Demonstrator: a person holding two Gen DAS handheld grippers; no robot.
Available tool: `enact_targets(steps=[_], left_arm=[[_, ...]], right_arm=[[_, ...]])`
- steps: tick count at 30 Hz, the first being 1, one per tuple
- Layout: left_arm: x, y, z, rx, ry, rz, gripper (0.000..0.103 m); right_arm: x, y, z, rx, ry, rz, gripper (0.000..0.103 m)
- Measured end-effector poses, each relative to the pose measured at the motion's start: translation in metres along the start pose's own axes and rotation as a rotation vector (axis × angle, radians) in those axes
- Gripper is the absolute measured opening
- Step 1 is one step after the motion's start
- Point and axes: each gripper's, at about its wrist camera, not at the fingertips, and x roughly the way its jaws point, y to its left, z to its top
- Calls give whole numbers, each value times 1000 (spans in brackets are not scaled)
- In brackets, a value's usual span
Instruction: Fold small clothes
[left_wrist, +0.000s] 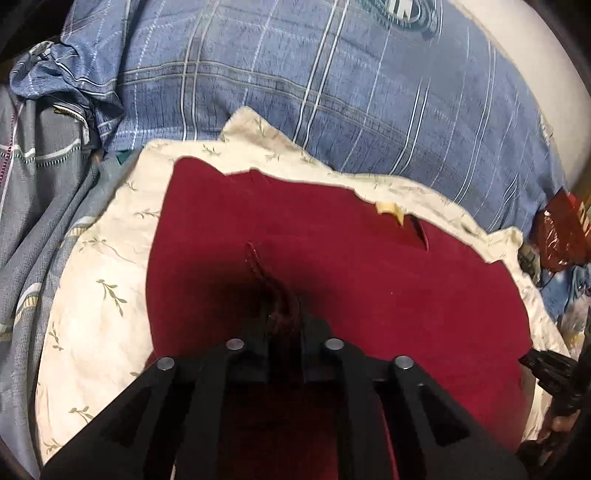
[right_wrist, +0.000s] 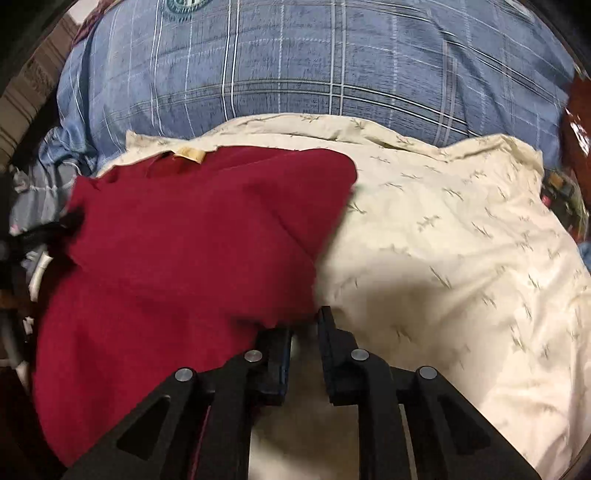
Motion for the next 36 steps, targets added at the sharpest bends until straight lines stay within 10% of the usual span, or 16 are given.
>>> enact_targets(steps=[3,8,11,13,15,20,24,36], left_arm=[[-7,3,4,-1,-34,-5,26],[-3,0,9,-41,-46,-22,38],[-1,-3,11,-39,-52,-32,38],[0,-9,11,-19,-49,-31,38],[-2,-14,12,8,-62,-36,37],[9,-19,12,52,-45,34,37],[9,-20,7,71,-42,59,37],[8,-23,5,83,-42,84,37]], right_arm=[[-27,-12,8,86,-85,70,63],[1,-19,53,164,-131,111,83],[56,-23,75,190,-15,147,80],[73,-18,80,141,5,109,29],[64,-7,80,64,-43,67,11],[80,-16,72,58,-66,-75,12],[61,-20,64,97,-92,-74,35],[44,3,26,-11,-36,-109,28]])
